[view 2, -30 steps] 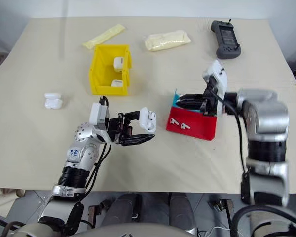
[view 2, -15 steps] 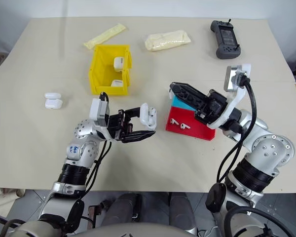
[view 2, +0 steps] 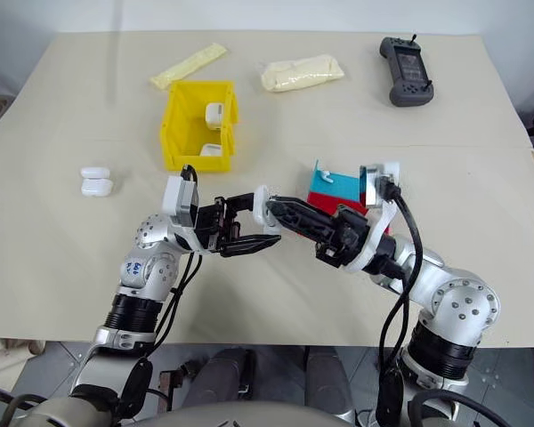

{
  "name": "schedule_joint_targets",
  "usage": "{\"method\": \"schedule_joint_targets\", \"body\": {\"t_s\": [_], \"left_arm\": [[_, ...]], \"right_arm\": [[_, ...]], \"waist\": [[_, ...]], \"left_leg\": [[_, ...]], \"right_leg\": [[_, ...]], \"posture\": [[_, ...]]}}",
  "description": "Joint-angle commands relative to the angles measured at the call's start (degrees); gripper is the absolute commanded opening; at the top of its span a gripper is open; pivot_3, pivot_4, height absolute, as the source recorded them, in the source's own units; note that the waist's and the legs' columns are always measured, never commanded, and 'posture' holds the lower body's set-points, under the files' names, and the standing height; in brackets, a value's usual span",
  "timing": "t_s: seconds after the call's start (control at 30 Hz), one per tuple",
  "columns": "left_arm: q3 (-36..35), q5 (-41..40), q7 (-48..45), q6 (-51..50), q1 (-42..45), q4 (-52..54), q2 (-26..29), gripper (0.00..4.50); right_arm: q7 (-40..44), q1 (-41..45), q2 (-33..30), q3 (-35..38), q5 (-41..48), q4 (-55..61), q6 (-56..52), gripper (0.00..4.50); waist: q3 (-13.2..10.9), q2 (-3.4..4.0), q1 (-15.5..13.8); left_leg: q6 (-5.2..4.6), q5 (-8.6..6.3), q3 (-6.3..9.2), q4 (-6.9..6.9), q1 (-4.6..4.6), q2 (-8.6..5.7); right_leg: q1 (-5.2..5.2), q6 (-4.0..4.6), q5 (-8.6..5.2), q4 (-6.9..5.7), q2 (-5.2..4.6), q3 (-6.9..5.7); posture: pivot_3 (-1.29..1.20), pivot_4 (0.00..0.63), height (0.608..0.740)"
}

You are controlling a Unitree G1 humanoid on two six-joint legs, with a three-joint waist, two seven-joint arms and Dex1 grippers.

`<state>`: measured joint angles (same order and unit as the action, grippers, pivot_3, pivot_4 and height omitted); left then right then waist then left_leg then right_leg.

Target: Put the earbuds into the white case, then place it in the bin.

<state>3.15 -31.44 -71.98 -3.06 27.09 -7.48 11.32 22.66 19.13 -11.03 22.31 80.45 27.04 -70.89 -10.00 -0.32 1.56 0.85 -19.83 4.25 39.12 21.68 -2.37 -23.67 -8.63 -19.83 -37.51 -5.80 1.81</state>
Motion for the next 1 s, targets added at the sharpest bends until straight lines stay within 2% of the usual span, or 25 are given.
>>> {"method": "schedule_joint_targets", "body": {"t_s": [0.03,0.37,0.63,0.93,0.97,1.0], "left_arm": [[-0.4,-1.3,0.3,0.0,0.3,1.9,-0.3,2.79],[-0.9,-1.8,1.0,0.0,0.3,2.2,-0.6,2.79],[-1.3,-1.9,1.3,0.0,0.8,1.8,-0.9,2.79],[-1.3,-1.4,0.2,0.4,1.3,1.0,-0.9,2.79],[-1.3,-1.4,0.1,0.3,1.2,1.0,-0.8,2.79],[-1.4,-1.4,0.0,0.1,1.1,1.0,-0.7,2.79]], "right_arm": [[-0.5,-1.3,-2.0,-2.3,2.7,1.4,4.2,0.46],[0.9,-6.2,-6.7,-7.9,1.8,1.6,10.4,0.46],[5.9,-7.9,-11.8,-14.7,-7.9,3.5,16.1,0.46],[9.4,-6.5,-15.3,-15.7,-9.1,4.2,20.1,3.34],[9.7,-6.4,-15.8,-15.2,-8.7,4.0,20.3,3.62],[10.2,-6.4,-16.6,-14.6,-8.6,3.9,20.6,3.62]], "waist": [[0.0,0.0,0.0],[0.0,0.0,0.0],[0.0,0.0,-0.1],[0.0,-0.01,-0.2],[0.0,-0.01,-0.2],[0.0,-0.01,-0.3]], "left_leg": [[0.0,0.0,0.0,0.0,0.0,0.0],[-0.01,-0.01,0.0,0.0,0.0,0.01],[-0.02,-0.01,0.0,-0.01,0.0,0.01],[-0.02,-0.01,0.0,0.0,0.0,0.03],[-0.02,-0.01,0.0,0.0,0.0,0.03],[-0.02,-0.01,0.0,0.0,0.0,0.03]], "right_leg": [[0.0,0.0,0.0,0.01,0.0,0.0],[0.02,0.0,0.0,0.07,0.01,0.01],[0.02,0.0,0.0,0.11,0.03,0.0],[0.07,0.0,0.0,0.4,0.04,-0.02],[0.07,0.0,0.0,0.41,0.04,-0.02],[0.08,0.0,0.0,0.42,0.04,-0.02]], "posture": [[0.0,0.15,0.74],[0.0,0.15,0.74],[0.0,0.15,0.74],[0.0,0.15,0.74],[0.0,0.15,0.74],[0.0,0.15,0.74]]}}
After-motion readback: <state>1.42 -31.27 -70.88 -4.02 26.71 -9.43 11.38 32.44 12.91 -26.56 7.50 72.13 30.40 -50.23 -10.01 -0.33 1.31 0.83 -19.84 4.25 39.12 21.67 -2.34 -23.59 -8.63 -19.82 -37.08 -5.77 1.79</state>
